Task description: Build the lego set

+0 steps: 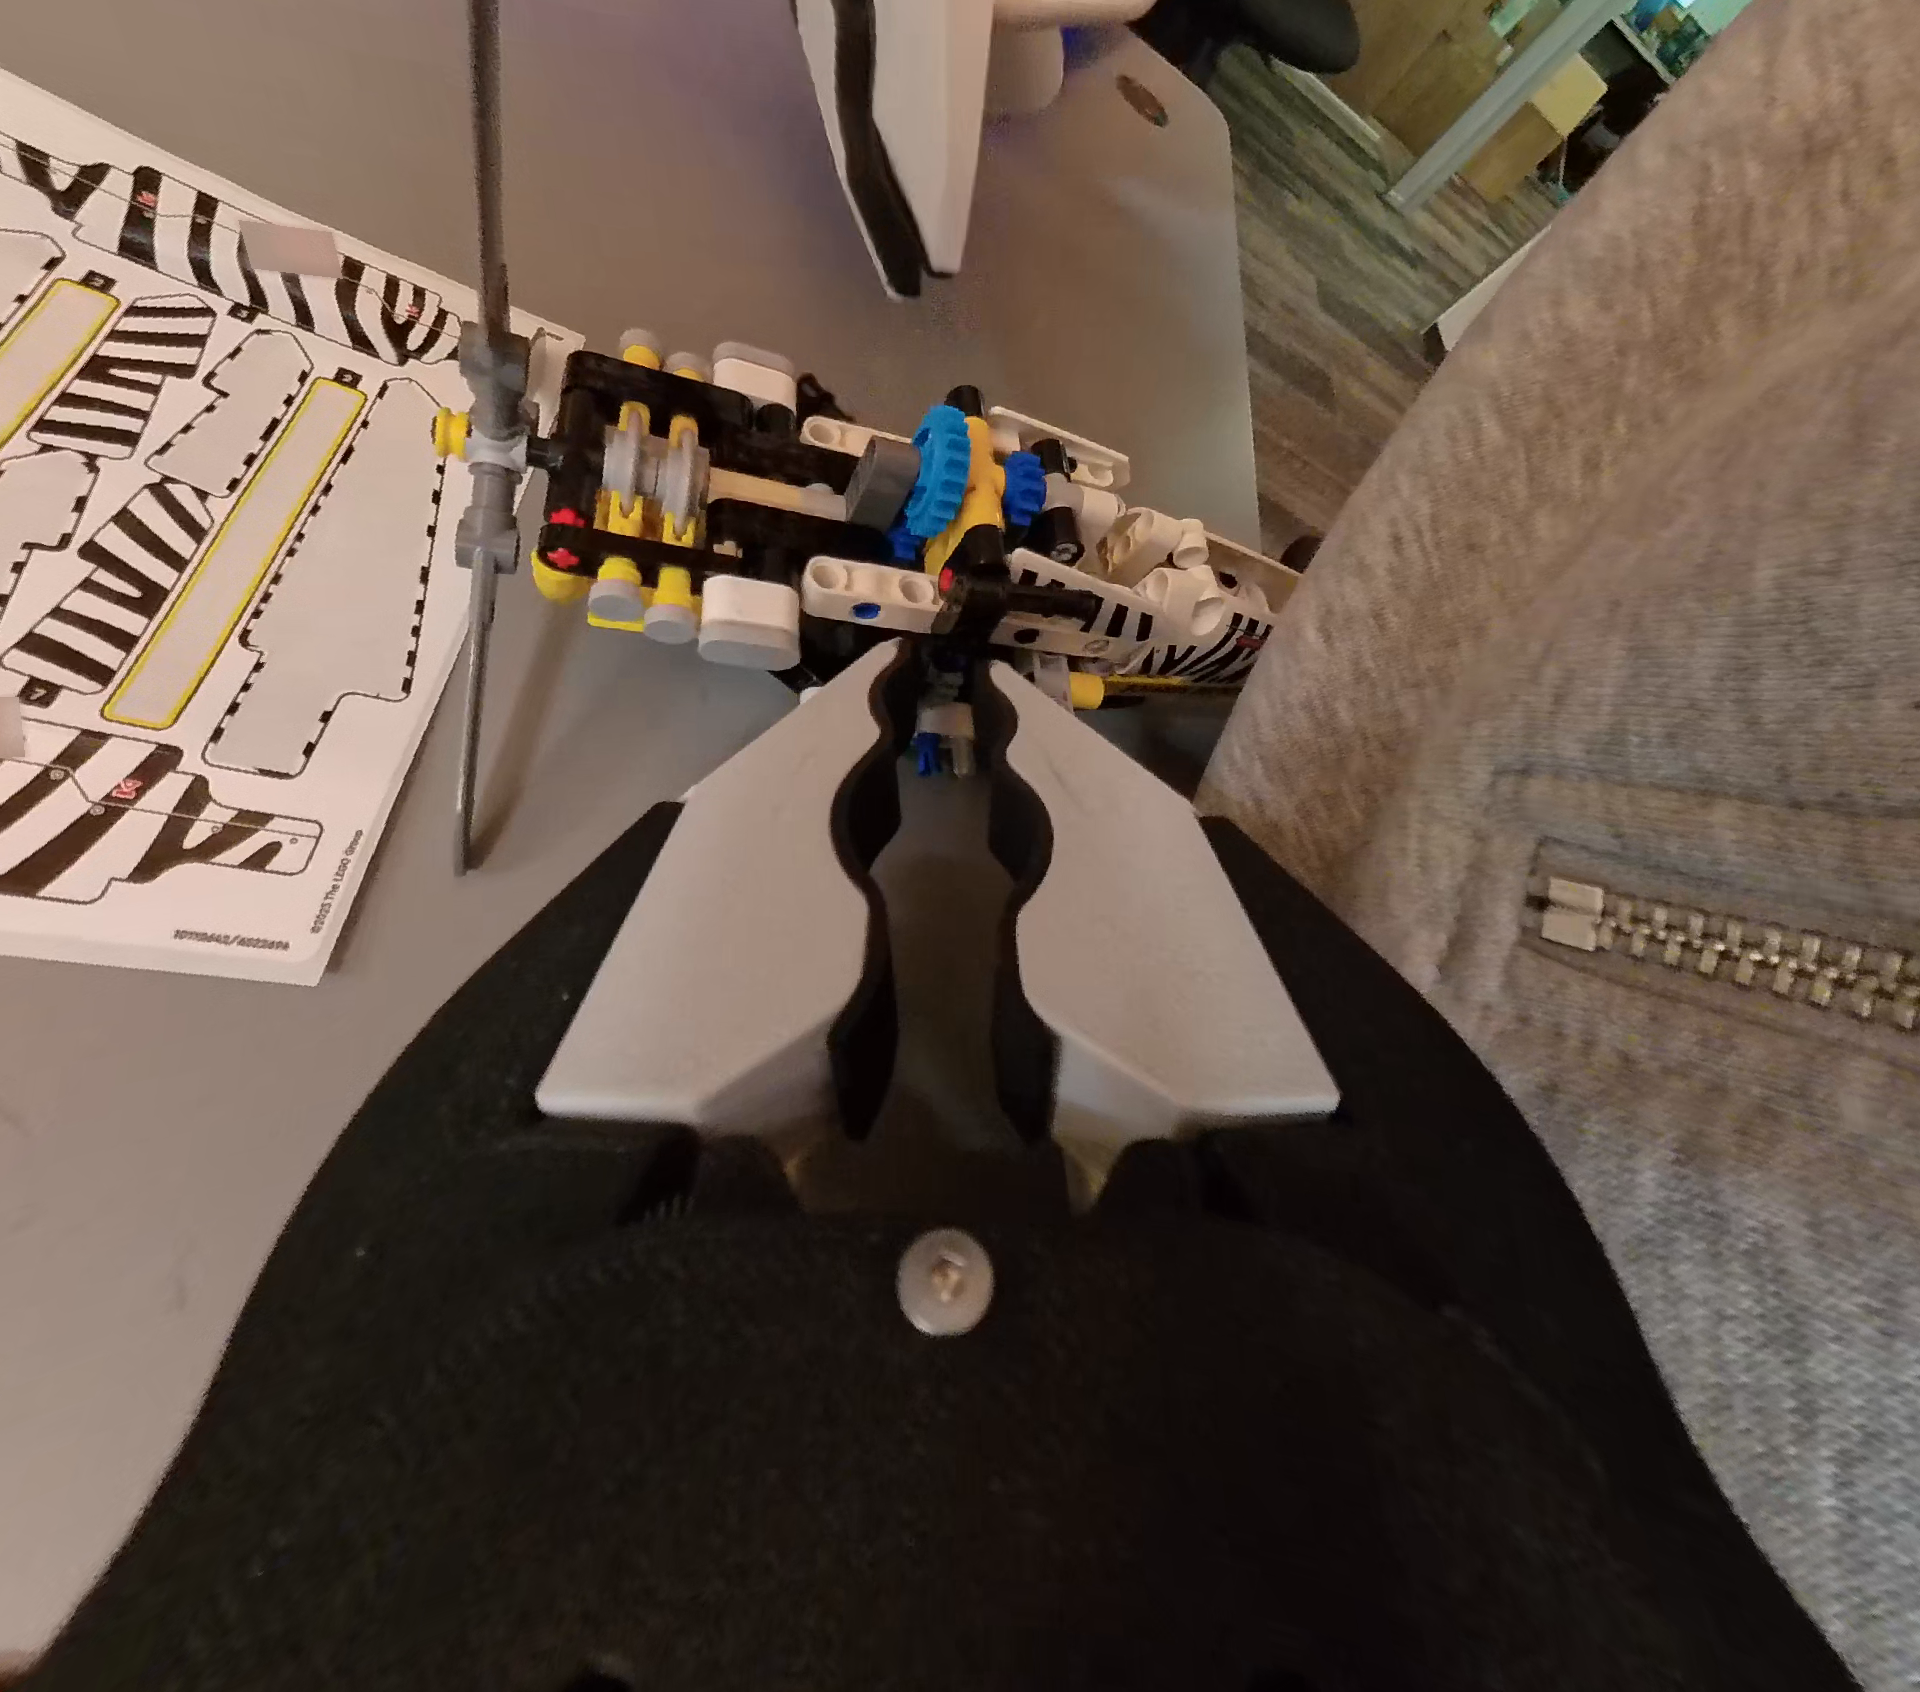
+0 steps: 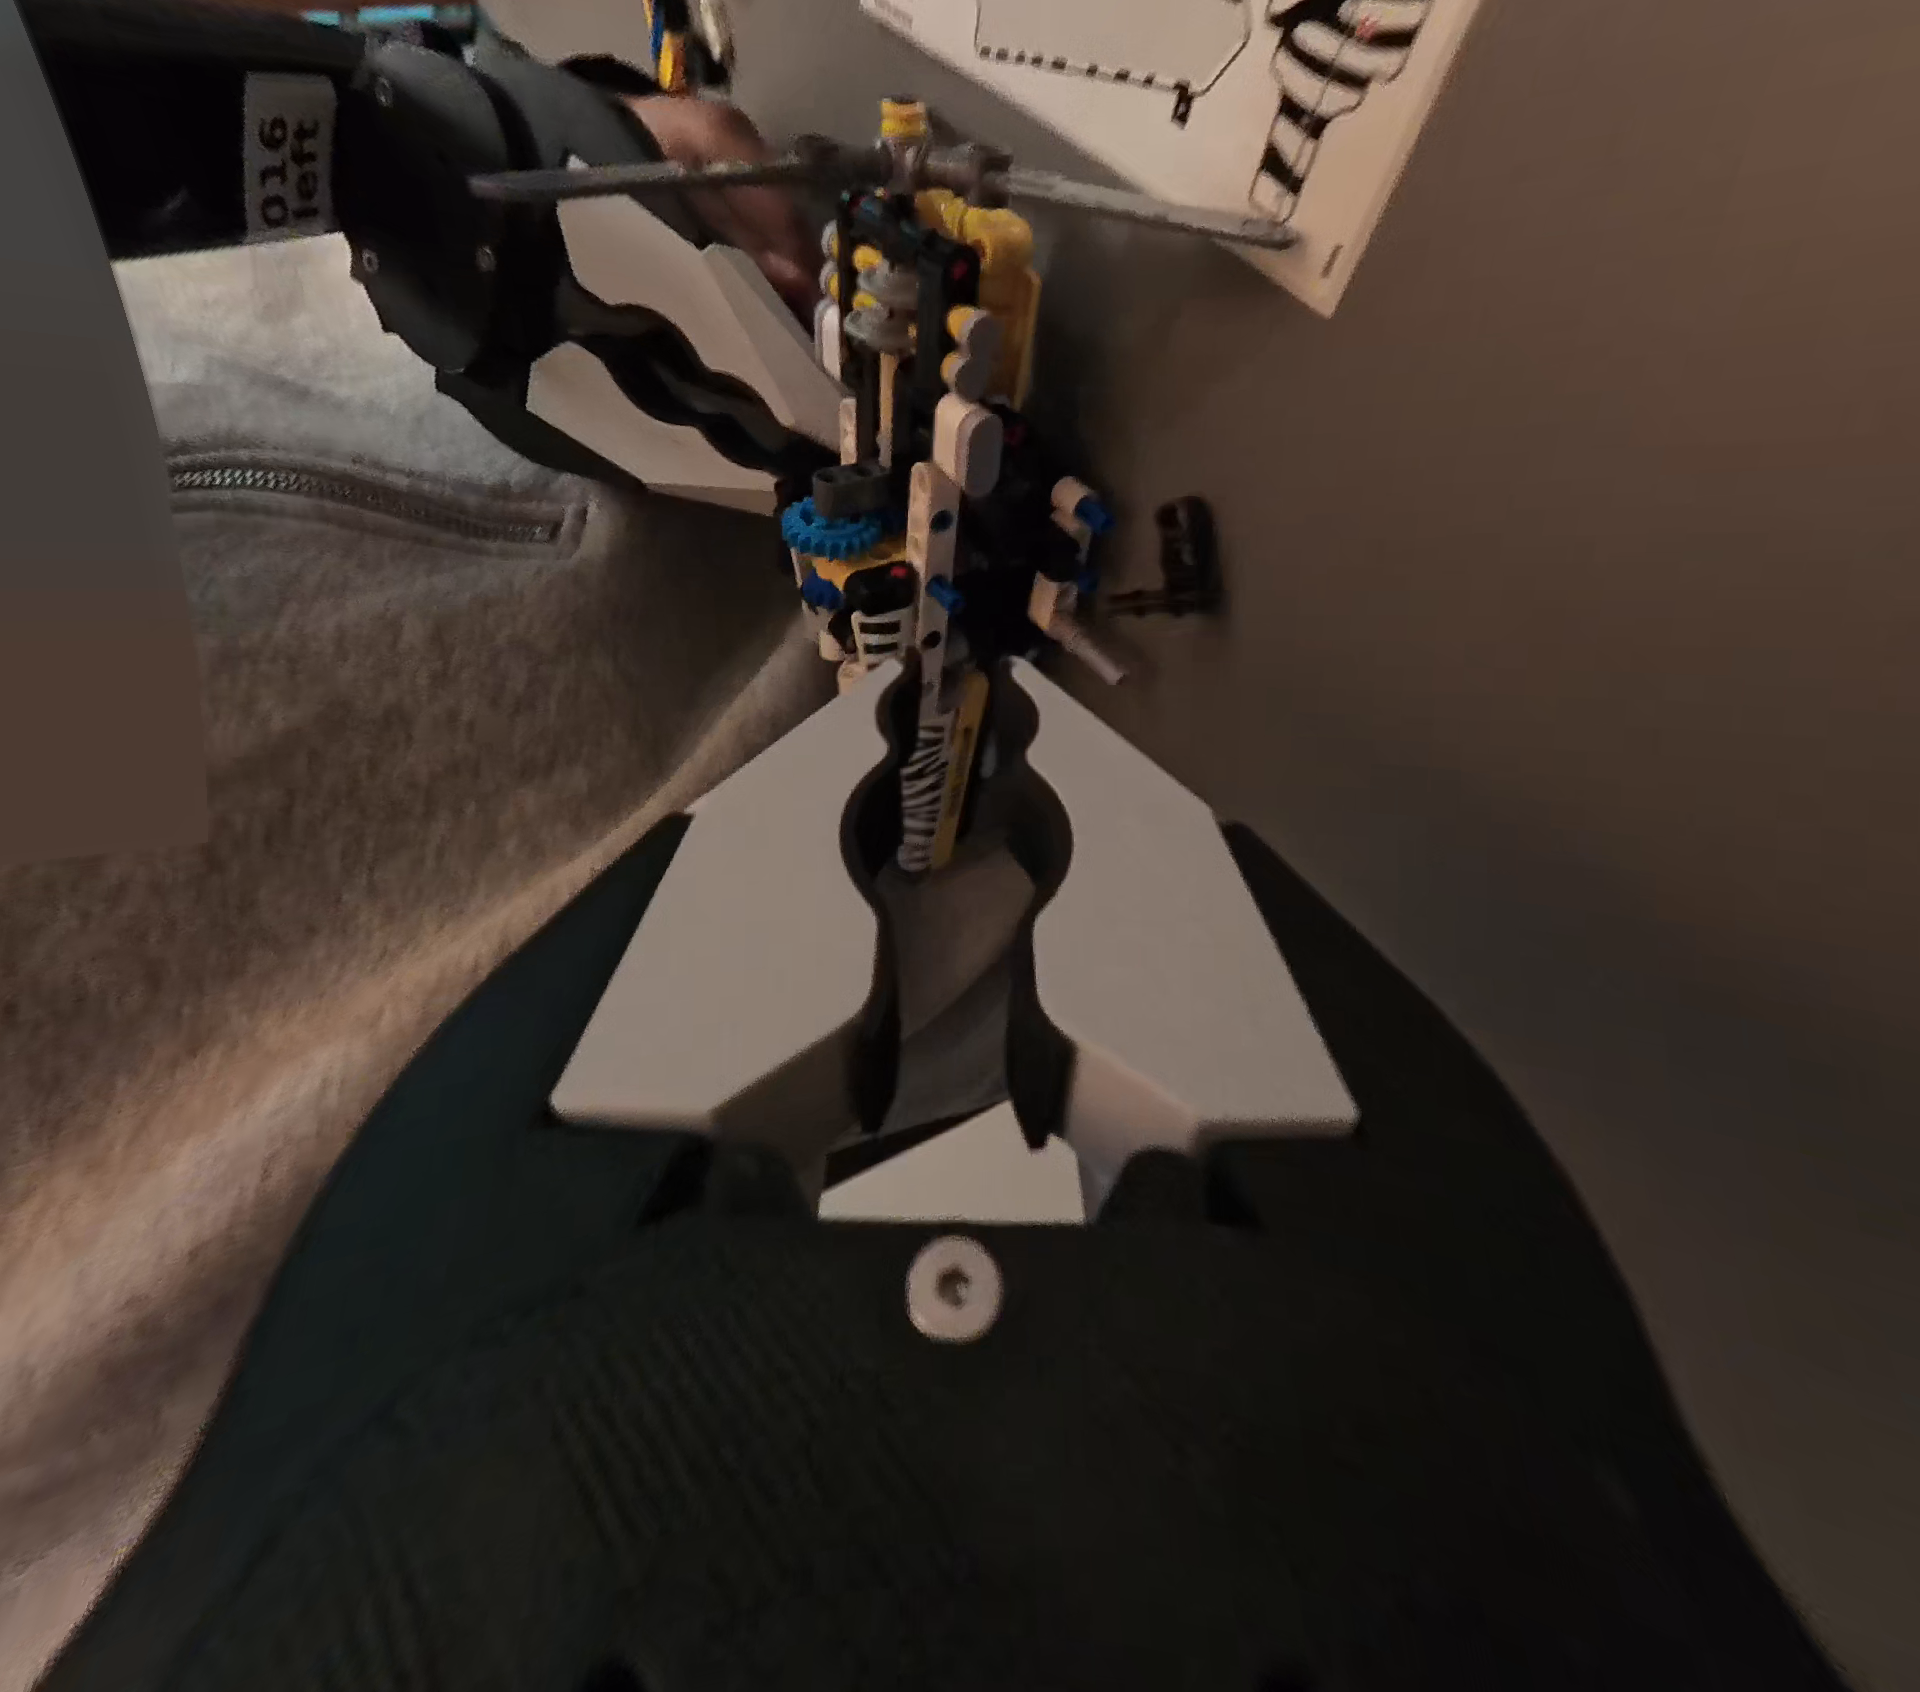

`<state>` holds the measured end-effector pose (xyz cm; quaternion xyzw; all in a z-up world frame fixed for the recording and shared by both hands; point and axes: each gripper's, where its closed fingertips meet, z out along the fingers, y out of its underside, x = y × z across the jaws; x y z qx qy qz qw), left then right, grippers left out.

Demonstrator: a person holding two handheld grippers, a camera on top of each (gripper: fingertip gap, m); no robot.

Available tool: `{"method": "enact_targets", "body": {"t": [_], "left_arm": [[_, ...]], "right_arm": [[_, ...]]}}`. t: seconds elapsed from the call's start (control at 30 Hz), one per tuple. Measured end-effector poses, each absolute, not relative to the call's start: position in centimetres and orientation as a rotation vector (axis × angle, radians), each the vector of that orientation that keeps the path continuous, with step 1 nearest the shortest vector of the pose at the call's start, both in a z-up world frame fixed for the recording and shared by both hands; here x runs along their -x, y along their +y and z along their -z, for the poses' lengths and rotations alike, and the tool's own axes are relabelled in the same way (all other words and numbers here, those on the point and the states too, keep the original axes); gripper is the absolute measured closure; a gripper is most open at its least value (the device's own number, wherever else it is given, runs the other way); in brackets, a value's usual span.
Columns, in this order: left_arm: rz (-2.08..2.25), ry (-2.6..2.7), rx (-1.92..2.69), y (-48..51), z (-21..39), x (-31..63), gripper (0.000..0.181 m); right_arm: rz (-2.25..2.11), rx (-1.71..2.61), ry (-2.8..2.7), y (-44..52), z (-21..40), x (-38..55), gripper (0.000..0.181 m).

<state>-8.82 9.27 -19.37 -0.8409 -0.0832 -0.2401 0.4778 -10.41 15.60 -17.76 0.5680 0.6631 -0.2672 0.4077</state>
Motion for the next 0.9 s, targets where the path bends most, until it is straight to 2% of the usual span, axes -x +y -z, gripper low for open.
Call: {"method": "enact_targets", "body": {"t": [0.2,0.3,0.43,0.5,0.6,0.7,0.9], "left_arm": [[0.589,-0.234,2.023,9.2,19.0,9.3,0.166],[0.608,-0.236,1.988,9.0,18.5,9.3,0.161],[0.665,-0.240,1.903,8.6,17.3,9.3,0.157],[0.706,-0.251,1.836,8.3,16.3,9.6,0.155],[0.755,-0.295,1.700,7.8,14.6,10.7,0.154],[0.769,-0.330,1.564,7.4,12.6,12.0,0.154],[0.727,-0.297,1.458,8.4,8.6,11.2,0.154]], "right_arm": [[0.714,-1.655,2.156,18.5,19.5,12.0,0.165],[0.657,-1.648,2.443,18.6,20.9,11.5,0.154],[0.766,-1.649,2.542,17.0,21.7,12.2,0.150],[0.719,-1.661,2.605,17.3,22.7,12.4,0.152],[0.716,-1.643,2.670,17.3,22.9,12.6,0.175],[0.840,-1.648,2.659,16.7,21.4,12.6,0.176],[1.340,-1.498,2.708,13.3,13.5,11.4,0.176]]}}
